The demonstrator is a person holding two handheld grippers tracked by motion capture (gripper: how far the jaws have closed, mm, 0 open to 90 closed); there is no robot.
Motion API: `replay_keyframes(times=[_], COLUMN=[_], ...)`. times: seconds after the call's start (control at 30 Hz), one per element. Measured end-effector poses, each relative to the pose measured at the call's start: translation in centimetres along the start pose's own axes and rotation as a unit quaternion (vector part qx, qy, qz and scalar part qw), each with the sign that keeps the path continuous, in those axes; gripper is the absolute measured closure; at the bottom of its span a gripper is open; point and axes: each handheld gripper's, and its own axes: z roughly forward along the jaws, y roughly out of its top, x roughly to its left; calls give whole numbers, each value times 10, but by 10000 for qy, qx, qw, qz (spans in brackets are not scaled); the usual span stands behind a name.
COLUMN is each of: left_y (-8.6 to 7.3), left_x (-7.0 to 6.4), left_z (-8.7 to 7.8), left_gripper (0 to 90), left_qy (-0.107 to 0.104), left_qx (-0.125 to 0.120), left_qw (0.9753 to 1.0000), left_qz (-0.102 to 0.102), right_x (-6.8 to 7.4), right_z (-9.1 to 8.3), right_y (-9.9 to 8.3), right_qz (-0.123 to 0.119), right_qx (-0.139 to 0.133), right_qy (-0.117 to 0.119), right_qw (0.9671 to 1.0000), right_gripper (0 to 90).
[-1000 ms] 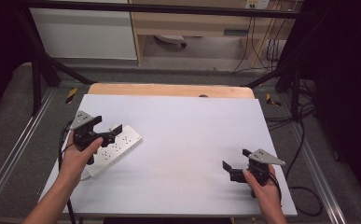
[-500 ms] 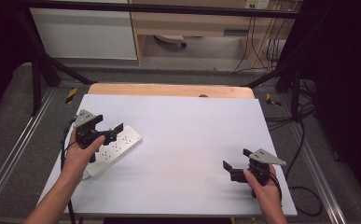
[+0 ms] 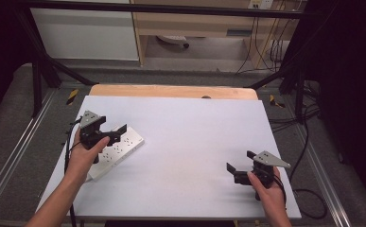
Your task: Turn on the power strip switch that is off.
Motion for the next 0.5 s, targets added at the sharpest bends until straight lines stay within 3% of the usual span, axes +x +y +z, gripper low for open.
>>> replay_keyframes(times=[0.5], left_y=[-2], left_x=[2], left_z=[10], left_gripper=[65], left_qy=[92], left_qx=[142], left_qw=[9999], left_qz=[4], right_x=[0], right_z=[0], right_y=[0], right_qz=[16], right_qx=[-7], right_qy=[13], right_qw=[10000], right_gripper=[20])
